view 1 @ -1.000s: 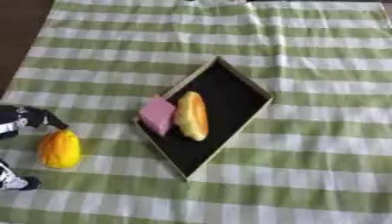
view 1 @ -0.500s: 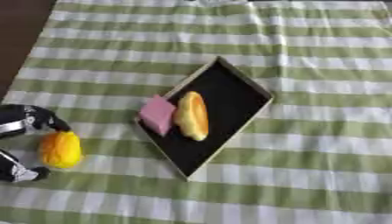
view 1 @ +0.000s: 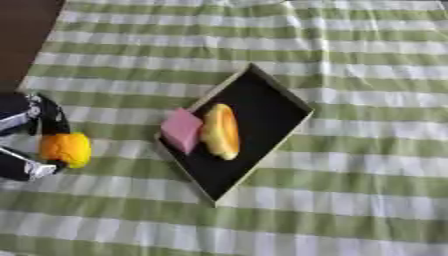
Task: Pick up objects on the table and place them in the box.
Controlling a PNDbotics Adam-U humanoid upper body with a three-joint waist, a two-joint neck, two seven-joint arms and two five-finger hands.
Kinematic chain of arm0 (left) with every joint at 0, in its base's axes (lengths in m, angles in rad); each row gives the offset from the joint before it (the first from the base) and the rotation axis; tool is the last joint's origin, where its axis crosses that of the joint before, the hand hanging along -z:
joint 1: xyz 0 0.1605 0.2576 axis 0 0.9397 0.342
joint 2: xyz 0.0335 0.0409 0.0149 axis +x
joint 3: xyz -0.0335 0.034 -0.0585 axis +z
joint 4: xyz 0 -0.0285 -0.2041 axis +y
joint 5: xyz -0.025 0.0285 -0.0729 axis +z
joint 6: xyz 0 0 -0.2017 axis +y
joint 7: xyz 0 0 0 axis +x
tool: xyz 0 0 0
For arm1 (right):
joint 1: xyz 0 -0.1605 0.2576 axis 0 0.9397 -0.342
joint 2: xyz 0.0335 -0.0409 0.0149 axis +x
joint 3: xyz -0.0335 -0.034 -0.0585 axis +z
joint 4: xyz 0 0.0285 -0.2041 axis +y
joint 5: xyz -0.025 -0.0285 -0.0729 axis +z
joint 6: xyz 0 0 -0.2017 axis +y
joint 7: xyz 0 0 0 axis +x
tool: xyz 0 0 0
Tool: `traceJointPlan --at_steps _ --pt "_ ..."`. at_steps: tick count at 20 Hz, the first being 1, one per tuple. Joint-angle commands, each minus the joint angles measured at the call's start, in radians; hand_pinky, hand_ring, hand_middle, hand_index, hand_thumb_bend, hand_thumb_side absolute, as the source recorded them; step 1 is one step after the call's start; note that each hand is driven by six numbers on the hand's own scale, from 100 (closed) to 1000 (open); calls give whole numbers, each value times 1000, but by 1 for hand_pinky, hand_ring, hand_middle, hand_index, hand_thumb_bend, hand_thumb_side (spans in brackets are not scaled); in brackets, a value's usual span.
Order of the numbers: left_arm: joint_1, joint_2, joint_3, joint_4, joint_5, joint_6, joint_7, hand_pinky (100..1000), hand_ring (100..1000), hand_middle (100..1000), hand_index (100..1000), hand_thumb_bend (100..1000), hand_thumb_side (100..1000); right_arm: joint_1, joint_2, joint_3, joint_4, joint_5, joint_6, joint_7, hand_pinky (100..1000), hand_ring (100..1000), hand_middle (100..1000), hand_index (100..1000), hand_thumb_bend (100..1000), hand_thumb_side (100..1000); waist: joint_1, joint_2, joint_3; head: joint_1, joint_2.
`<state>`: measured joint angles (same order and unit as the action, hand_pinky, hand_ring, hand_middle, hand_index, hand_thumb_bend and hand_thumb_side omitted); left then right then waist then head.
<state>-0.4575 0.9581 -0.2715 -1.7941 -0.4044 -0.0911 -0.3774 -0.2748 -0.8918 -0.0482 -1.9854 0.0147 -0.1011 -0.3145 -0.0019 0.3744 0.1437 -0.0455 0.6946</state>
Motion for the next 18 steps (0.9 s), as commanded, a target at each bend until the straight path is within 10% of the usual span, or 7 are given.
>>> traceJointPlan --at_steps 1,18 --pt "-61 15 32 -65 24 -28 46 456 520 431 575 288 100 -4 -26 -14 -15 -8 1 -5 872 896 628 771 100 470 3 -27 4 0 10" --pt "-499 -499 -127 120 -32 -163 -18 433 511 421 582 108 100 -14 -31 -9 -15 -18 0 3 872 893 630 772 100 470 -10 -59 24 -7 15"
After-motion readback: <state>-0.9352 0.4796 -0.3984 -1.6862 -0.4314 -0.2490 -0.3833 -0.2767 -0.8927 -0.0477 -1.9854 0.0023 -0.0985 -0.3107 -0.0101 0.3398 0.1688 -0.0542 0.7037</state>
